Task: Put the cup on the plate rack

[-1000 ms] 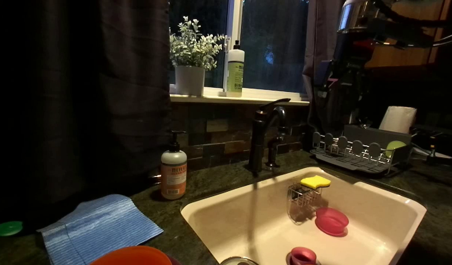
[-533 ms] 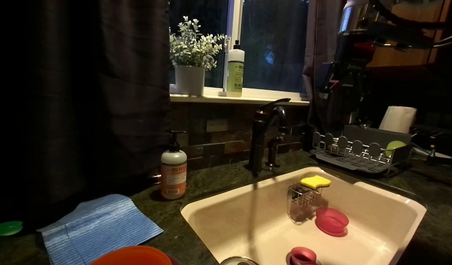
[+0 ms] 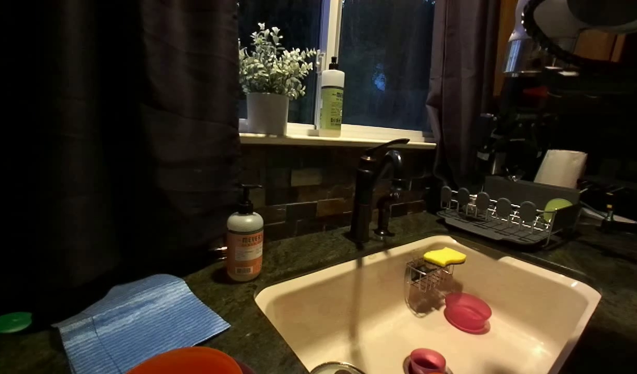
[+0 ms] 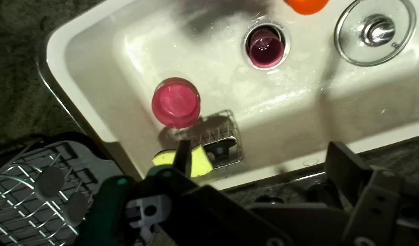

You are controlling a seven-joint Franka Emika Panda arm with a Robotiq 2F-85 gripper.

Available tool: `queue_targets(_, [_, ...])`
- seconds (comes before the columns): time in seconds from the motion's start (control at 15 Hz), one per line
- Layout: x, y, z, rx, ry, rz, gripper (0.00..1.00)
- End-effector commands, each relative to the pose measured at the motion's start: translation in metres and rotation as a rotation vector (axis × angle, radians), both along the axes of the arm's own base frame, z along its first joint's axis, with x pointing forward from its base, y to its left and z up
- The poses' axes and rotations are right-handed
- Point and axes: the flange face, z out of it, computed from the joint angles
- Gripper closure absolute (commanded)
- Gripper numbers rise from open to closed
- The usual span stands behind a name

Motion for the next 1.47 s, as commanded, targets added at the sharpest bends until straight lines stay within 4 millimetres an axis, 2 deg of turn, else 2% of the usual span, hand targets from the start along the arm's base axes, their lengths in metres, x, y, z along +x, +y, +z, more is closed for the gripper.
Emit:
queue_targets(0.0, [-0.015,-0.035,-0.031,0.039,-0.050,-0.033,0.00])
queue_targets(0.07, [0.004,-0.043,-0.021,0.077,-0.043,-0.024,0.00])
queue_targets(0.27, [0.007,-0.065,-0.040,0.154,0.015,-0.025,0.00])
queue_targets(0.47, [0.015,-0.081,-0.067,0.214,0.076,0.015,0.00])
queue_targets(0.93, [0.032,-0.077,-0.145,0.207,0.235,0.245,0.00])
queue_targets(1.2, [0.036,-0.082,-0.189,0.134,0.316,0.310,0.00])
queue_targets(1.27, [0.034,-0.084,-0.195,0.147,0.338,0.315,0.00])
queue_targets(1.33, [0.034,-0.081,-0.178,0.157,0.308,0.287,0.00])
queue_targets(1.4, [0.033,-0.081,-0.187,0.158,0.327,0.292,0.00])
